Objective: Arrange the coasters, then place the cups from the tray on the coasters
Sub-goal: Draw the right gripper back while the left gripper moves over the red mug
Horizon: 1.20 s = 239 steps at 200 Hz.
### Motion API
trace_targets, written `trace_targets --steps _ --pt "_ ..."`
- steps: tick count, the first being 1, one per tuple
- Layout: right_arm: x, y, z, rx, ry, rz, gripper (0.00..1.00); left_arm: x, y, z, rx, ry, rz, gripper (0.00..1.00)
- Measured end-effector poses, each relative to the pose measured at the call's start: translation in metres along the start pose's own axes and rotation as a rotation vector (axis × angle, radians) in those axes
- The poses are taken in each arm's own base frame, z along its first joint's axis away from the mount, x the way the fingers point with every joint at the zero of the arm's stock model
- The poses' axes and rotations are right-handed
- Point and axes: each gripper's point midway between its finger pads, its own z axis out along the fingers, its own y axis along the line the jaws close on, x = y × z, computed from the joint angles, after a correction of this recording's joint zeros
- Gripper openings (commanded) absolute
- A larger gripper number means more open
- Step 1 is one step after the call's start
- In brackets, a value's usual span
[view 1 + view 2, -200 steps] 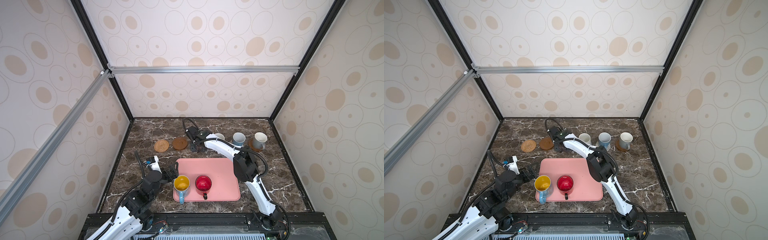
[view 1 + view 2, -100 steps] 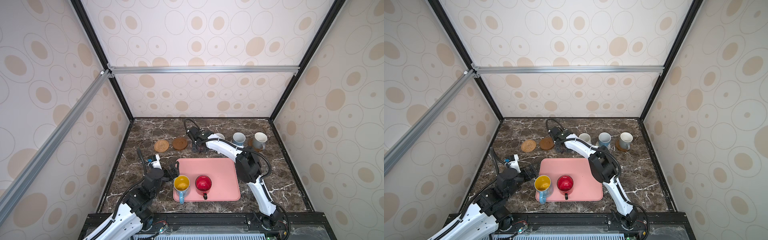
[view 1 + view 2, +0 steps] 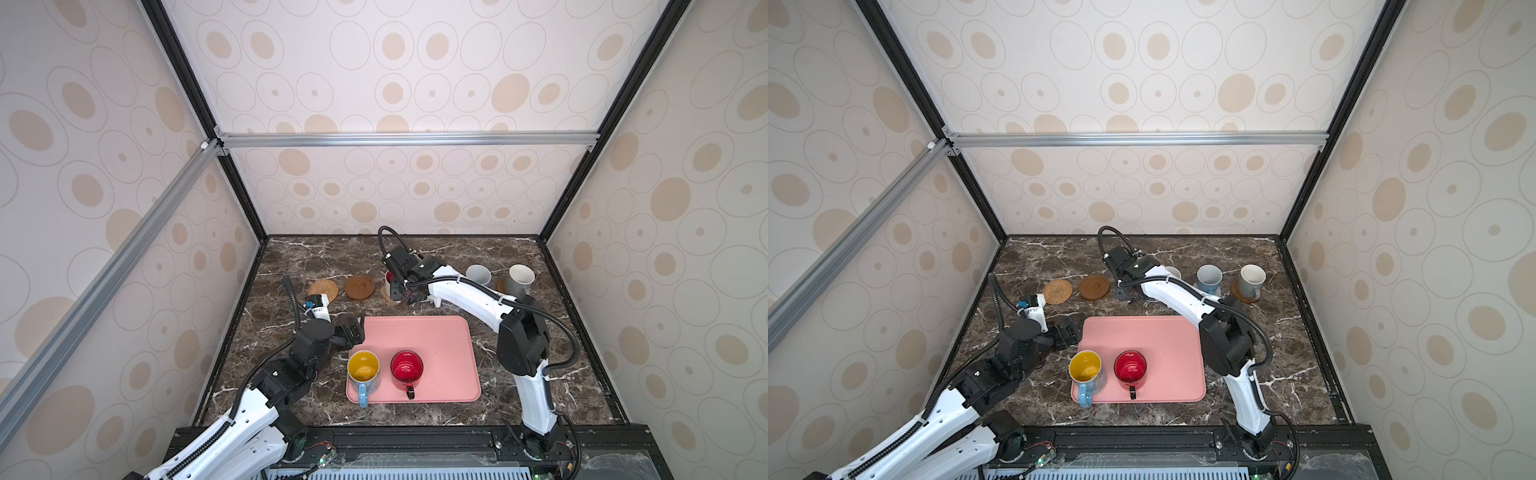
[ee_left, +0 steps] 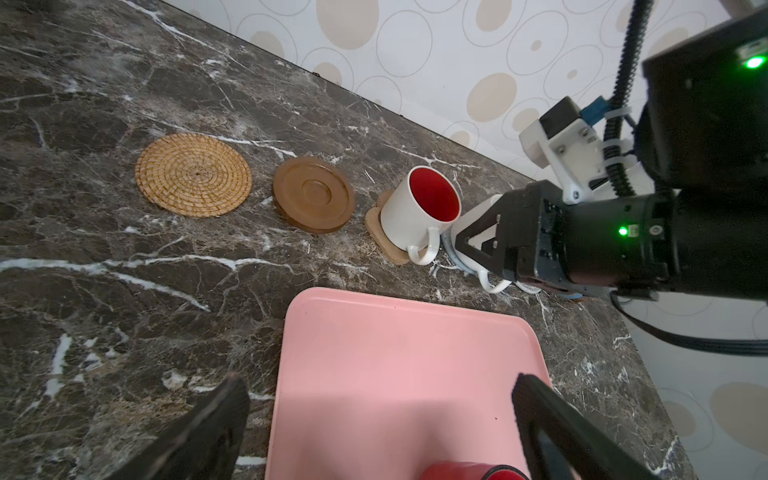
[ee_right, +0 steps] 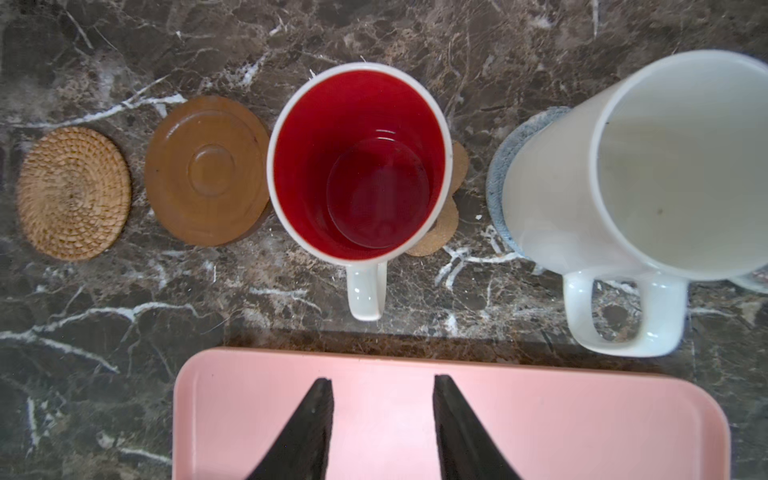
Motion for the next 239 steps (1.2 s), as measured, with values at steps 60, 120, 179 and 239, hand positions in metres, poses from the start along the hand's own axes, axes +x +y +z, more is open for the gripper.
trace_targets --steps 60,120,179,239 --pt "0.008 -0.037 -0.058 0.007 -0.071 -0.013 0.45 -0.015 -0.031 0.012 -0.022 0.127 0.123 0.99" --pt "0.048 -0.117 -0.091 0.104 -0.103 0.026 0.47 0.005 -0.062 0.025 0.016 0.326 0.213 0.96" --pt "0.072 -0.187 -0.119 0.139 -0.163 0.156 0.48 0.041 -0.106 0.007 0.09 0.461 0.308 0.93" --pt "0.088 -0.205 -0.119 0.13 -0.133 0.146 0.49 0.101 -0.127 -0.021 0.082 0.601 0.344 0.86"
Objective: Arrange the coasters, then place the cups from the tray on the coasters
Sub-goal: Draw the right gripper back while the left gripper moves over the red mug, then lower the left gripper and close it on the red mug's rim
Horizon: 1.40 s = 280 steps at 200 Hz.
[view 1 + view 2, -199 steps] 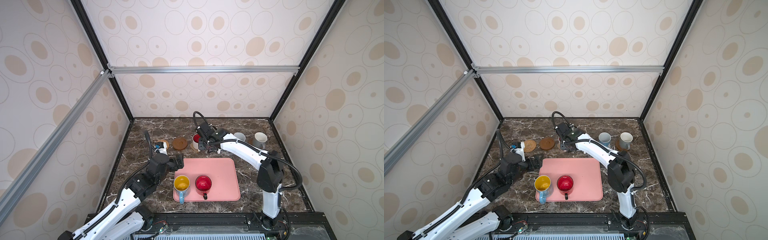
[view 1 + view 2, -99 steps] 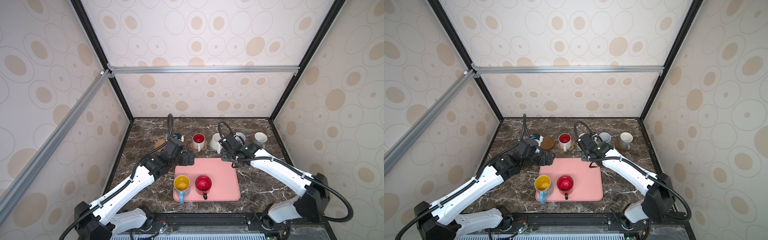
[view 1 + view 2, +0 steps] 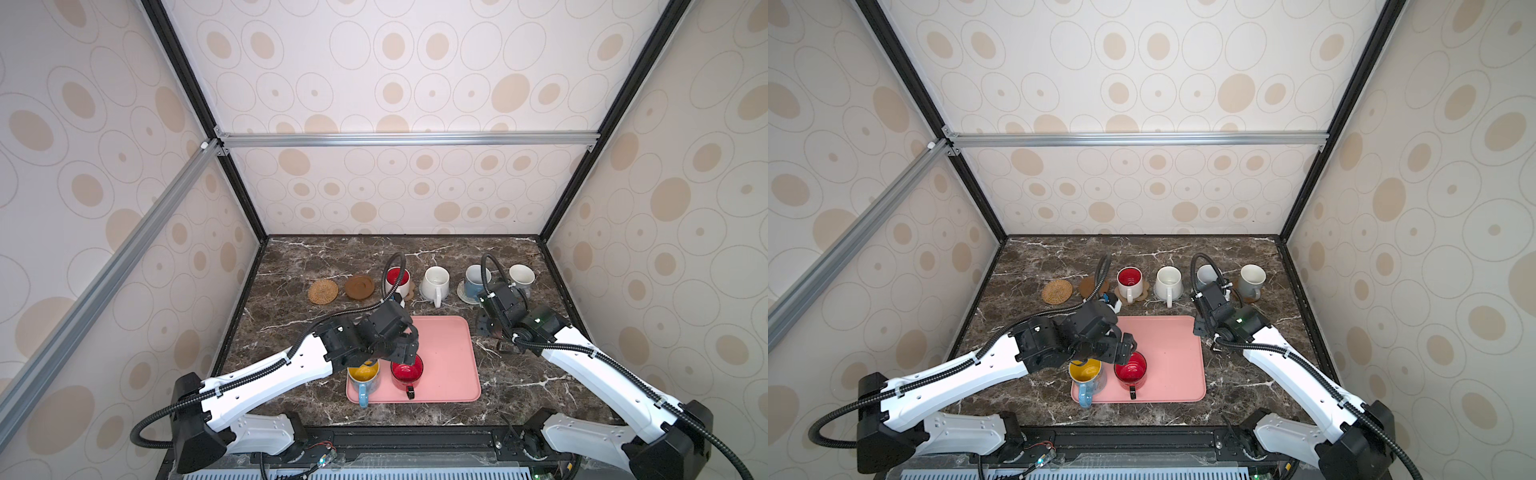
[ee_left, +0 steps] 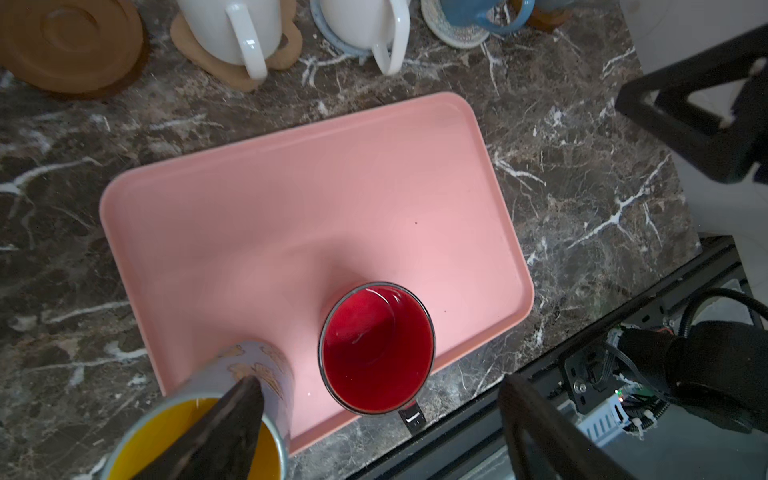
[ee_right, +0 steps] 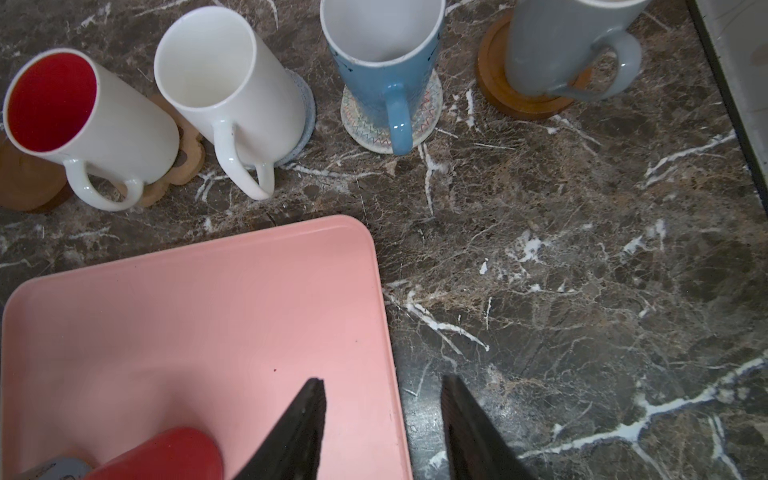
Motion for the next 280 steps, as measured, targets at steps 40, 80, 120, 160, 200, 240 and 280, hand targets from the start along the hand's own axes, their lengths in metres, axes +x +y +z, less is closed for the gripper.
trace_targets --steps 40,80,120,160,200,240,280 --pt "0.006 0.001 0.0 -0.02 0.026 -0.055 0.49 0.033 -0.023 0.004 0.009 0.068 -0.026 0.85" --pt "0.017 -0.005 0.0 -0.033 0.04 -0.072 0.49 0.058 -0.036 0.019 -0.014 0.129 -0.056 0.87" --pt "0.024 -0.008 0.003 -0.039 0.058 -0.079 0.5 0.077 -0.04 0.031 -0.043 0.173 -0.097 0.87" --pt "0.03 -0.013 0.005 -0.043 0.069 -0.067 0.5 0.097 -0.032 0.041 -0.074 0.216 -0.135 0.87" --pt "0.035 -0.017 0.008 -0.038 0.085 -0.061 0.5 0.107 -0.031 0.048 -0.08 0.233 -0.144 0.87" --pt "0.036 -0.018 0.009 -0.039 0.089 -0.057 0.5 0.115 -0.029 0.063 -0.112 0.258 -0.138 0.87" --pt "0.039 -0.02 0.009 -0.04 0.091 -0.043 0.5 0.118 -0.029 0.072 -0.121 0.262 -0.137 0.88"
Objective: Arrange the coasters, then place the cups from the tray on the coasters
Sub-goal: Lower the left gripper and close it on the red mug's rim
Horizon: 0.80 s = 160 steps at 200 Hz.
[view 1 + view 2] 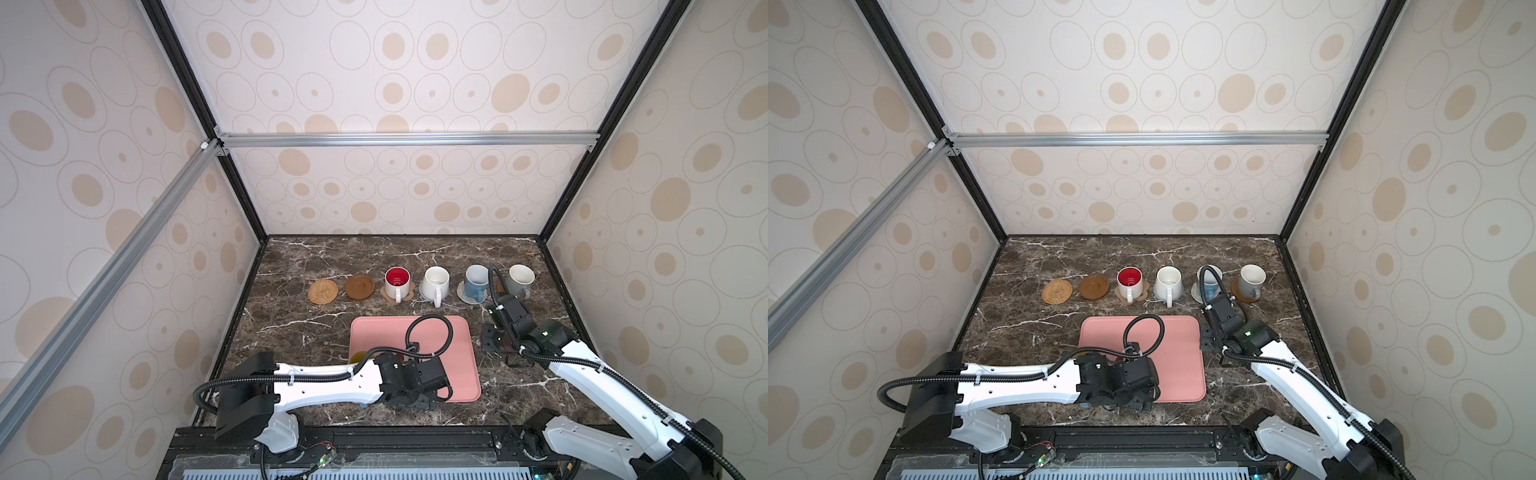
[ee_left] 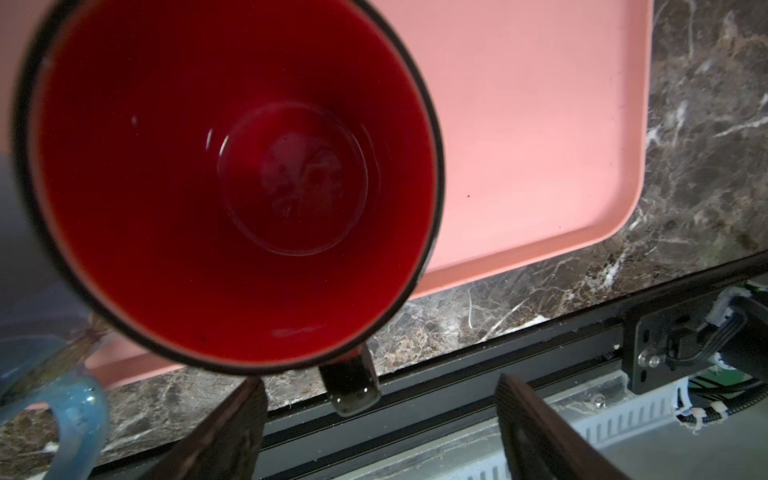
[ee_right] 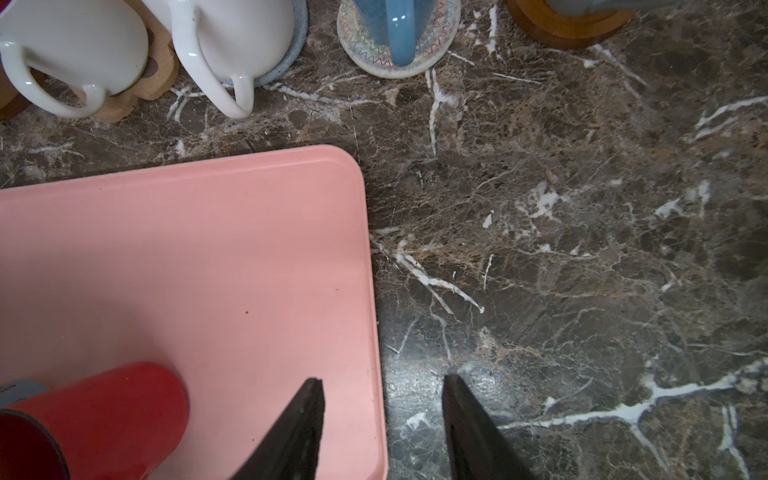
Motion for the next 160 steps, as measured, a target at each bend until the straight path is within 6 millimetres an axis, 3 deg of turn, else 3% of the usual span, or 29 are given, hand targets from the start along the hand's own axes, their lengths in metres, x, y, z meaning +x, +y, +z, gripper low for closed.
trace_targets --steps 105,160 --pt "0.01 -0.006 0.004 0.013 0.019 0.039 0.5 -0.018 0.016 0.026 -0.069 0.024 0.027 0.82" --pt "0.016 -0.01 0.006 0.028 0.039 0.063 0.5 -0.029 0.01 0.039 -0.084 0.03 0.094 0.65"
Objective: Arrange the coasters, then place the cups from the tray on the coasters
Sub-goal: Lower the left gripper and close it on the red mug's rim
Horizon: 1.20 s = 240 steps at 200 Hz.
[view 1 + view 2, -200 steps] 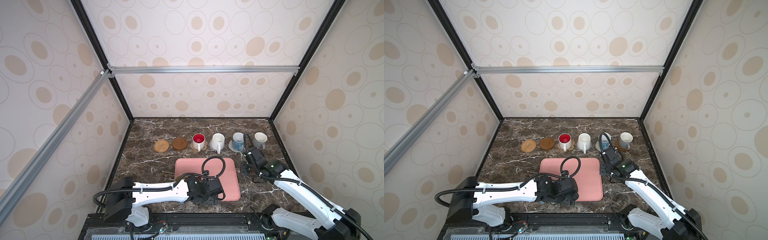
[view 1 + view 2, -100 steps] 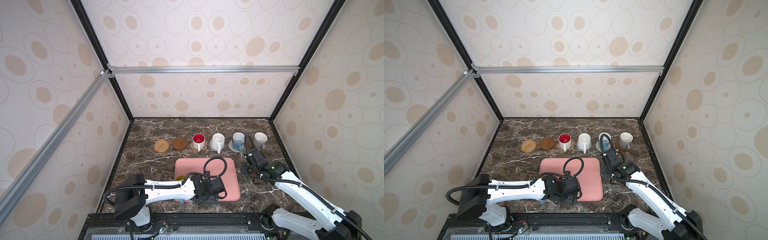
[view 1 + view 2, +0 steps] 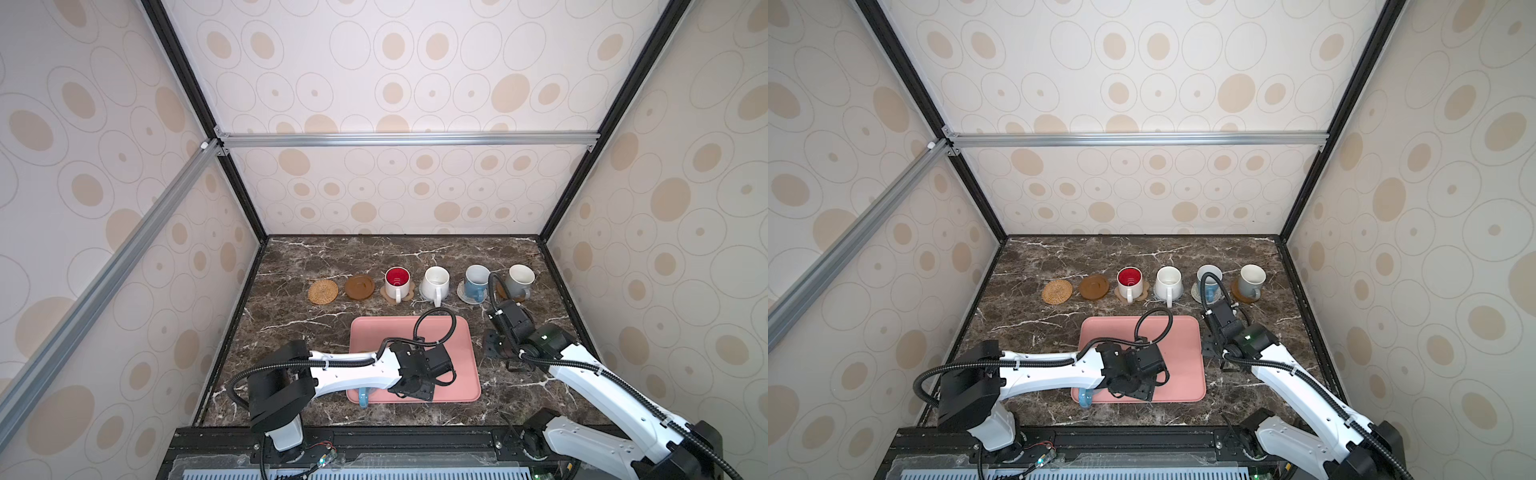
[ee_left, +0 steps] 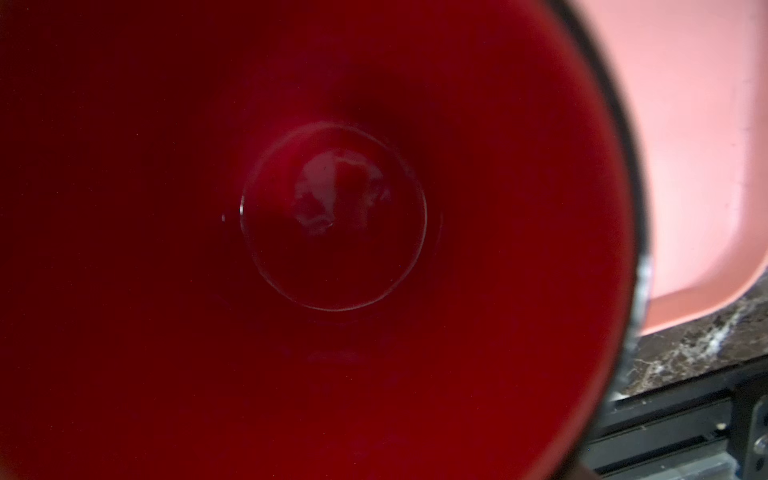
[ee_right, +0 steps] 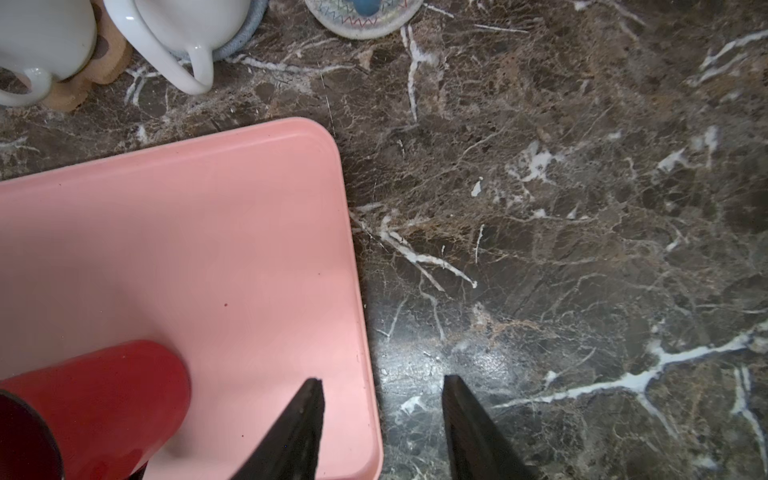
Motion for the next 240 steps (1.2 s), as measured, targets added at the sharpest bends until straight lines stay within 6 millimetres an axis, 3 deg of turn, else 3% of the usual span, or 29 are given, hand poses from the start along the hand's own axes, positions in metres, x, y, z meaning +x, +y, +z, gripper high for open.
trace_targets --steps 44,195,240 --pt "0.003 -0.003 0.001 0.005 0.005 0.034 0.5 -0.011 0.001 0.0 0.005 -0.012 0.031 0.5" --pt "0.006 -0.008 -0.01 -0.009 -0.009 0.077 0.5 -0.021 -0.003 0.002 -0.014 -0.016 0.127 0.17" --pt "0.007 -0.009 -0.011 -0.01 -0.012 0.081 0.5 -0.025 -0.005 0.003 -0.023 -0.023 0.143 0.15"
